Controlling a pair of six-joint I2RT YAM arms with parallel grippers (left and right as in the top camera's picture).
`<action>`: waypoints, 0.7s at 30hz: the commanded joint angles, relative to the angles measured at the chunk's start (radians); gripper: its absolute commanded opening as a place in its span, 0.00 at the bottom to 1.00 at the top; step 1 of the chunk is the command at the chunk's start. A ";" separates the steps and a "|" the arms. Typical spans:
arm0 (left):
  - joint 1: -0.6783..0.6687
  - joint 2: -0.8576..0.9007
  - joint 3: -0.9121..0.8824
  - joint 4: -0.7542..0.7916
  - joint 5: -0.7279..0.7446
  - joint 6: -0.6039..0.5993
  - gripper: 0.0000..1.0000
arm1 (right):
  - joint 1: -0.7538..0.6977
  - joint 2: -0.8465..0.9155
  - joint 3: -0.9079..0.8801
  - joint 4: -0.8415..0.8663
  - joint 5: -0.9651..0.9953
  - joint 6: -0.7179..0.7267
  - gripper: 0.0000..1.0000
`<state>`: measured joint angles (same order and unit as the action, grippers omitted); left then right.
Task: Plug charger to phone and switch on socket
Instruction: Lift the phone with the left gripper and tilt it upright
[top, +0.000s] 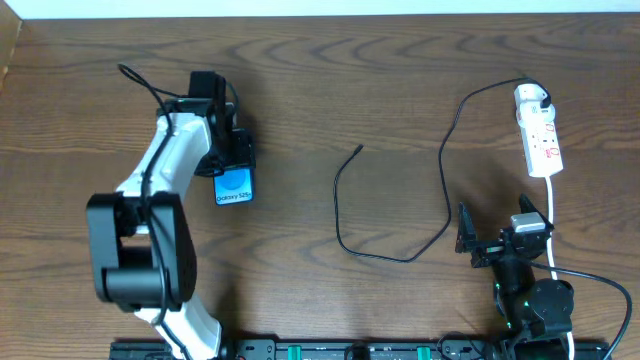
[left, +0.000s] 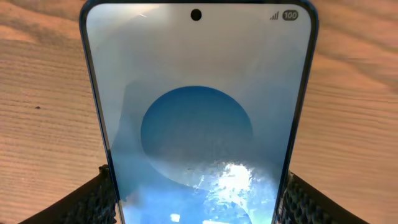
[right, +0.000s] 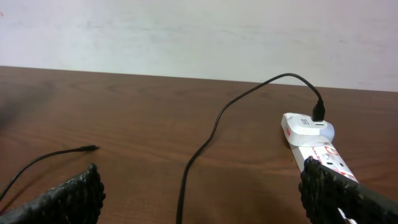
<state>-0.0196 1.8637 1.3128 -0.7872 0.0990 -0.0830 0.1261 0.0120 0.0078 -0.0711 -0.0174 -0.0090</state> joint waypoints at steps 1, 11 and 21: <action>0.005 -0.027 0.007 -0.021 0.090 -0.050 0.68 | 0.006 -0.006 -0.002 -0.004 0.008 -0.007 0.99; 0.005 -0.027 0.007 -0.035 0.360 -0.055 0.68 | 0.006 -0.006 -0.003 -0.004 0.008 -0.007 0.99; 0.005 -0.027 0.007 -0.035 0.591 -0.115 0.68 | 0.006 -0.006 -0.003 -0.004 0.008 -0.007 0.99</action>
<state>-0.0196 1.8534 1.3125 -0.8165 0.5465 -0.1726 0.1261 0.0120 0.0078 -0.0711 -0.0177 -0.0090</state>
